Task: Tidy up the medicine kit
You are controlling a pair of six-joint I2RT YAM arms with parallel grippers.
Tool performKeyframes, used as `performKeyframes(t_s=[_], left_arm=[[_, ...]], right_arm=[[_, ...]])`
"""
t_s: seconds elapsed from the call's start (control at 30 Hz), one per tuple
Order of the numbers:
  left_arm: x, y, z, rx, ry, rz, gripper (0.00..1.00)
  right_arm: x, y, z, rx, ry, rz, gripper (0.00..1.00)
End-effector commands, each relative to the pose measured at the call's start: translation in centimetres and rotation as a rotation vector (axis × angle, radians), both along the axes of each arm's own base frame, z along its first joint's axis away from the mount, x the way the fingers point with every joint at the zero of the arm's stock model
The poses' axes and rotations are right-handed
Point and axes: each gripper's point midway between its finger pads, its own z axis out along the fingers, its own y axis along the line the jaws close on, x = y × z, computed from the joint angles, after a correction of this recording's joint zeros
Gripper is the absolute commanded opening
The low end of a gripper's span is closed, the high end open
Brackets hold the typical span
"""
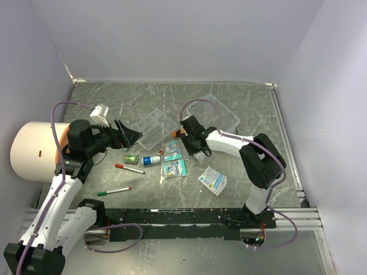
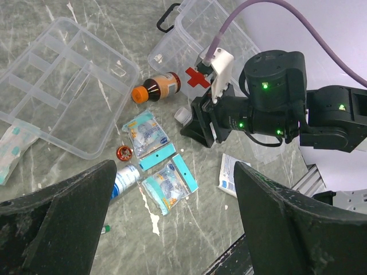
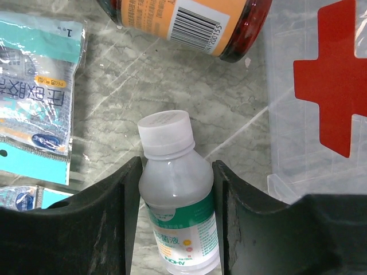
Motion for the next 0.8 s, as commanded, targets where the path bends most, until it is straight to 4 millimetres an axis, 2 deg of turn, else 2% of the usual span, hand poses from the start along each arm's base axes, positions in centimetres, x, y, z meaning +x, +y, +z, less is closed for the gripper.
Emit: performKeyframes(t_s=[0.0,0.2,0.33,0.4,0.47,0.53,0.67,0.77], left_arm=[[0.0,0.0,1.1,0.009,-0.039,-0.003,0.94],[0.0,0.2,1.0,0.024,-0.034,0.01,0.93],[-0.4,0.5,0.7,0.039,-0.021,0.018,0.93],[-0.7,0.6,0.5,0.039,-0.012,0.02,0.93],[-1.2,0.7,0.3,0.043,0.0,0.016,0.93],[-1.7,0.8,-0.4,0.052,0.019,0.019,0.92],[-2.3,1.1,-1.3,0.061,0.046,0.031,0.92],[-2.3,1.1,-1.2,0.062,0.038,0.038,0.92]], right_arm=[[1.3,1.2,3.9,0.101,-0.086,-0.045,0.33],[2.4,2.7,13.7,0.415,-0.29,-0.191,0.31],[4.0,1.4,19.8,0.61,-0.449,-0.404,0.32],[5.0,-0.1,21.3,0.663,-0.507,-0.551,0.32],[6.3,-1.8,21.8,0.667,-0.551,-0.686,0.33],[7.8,-3.5,21.4,0.659,-0.576,-0.804,0.33],[10.1,-6.3,18.2,0.611,-0.552,-1.017,0.34],[9.8,-7.9,16.7,0.556,-0.548,-1.126,0.33]])
